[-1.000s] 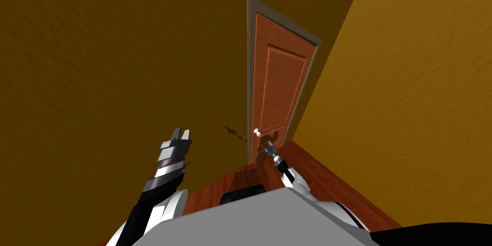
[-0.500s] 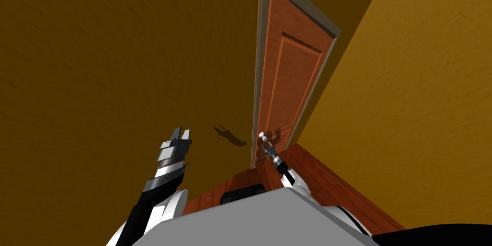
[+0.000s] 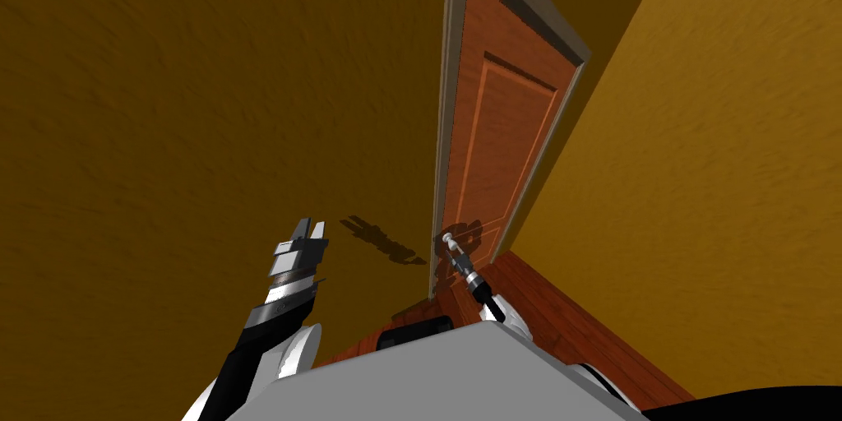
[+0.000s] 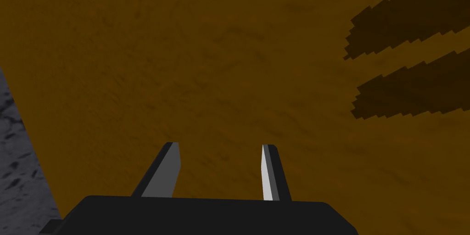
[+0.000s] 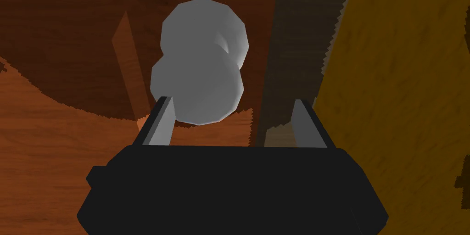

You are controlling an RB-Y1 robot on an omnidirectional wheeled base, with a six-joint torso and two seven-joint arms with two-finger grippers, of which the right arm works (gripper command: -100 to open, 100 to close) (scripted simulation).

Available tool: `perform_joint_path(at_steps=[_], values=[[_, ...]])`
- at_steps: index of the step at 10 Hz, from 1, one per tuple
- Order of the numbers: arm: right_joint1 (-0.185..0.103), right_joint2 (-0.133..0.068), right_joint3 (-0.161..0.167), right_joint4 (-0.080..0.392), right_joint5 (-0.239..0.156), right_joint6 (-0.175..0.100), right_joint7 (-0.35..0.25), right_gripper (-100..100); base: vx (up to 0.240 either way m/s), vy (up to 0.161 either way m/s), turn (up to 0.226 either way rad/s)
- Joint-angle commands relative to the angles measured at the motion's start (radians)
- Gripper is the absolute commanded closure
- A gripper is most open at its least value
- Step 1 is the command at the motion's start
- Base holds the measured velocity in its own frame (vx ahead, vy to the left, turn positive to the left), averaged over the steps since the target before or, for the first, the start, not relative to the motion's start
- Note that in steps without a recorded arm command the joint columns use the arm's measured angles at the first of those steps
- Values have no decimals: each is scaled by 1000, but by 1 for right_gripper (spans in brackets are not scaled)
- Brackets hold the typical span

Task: Pull the door open

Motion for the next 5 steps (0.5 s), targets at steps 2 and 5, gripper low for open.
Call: perform_joint_path(at_steps=[2, 5], values=[[-5, -3, -5, 1, 0, 3, -2, 100, -27, 14, 0], [-5, -3, -5, 1, 0, 3, -2, 100, -2, 2, 0]])
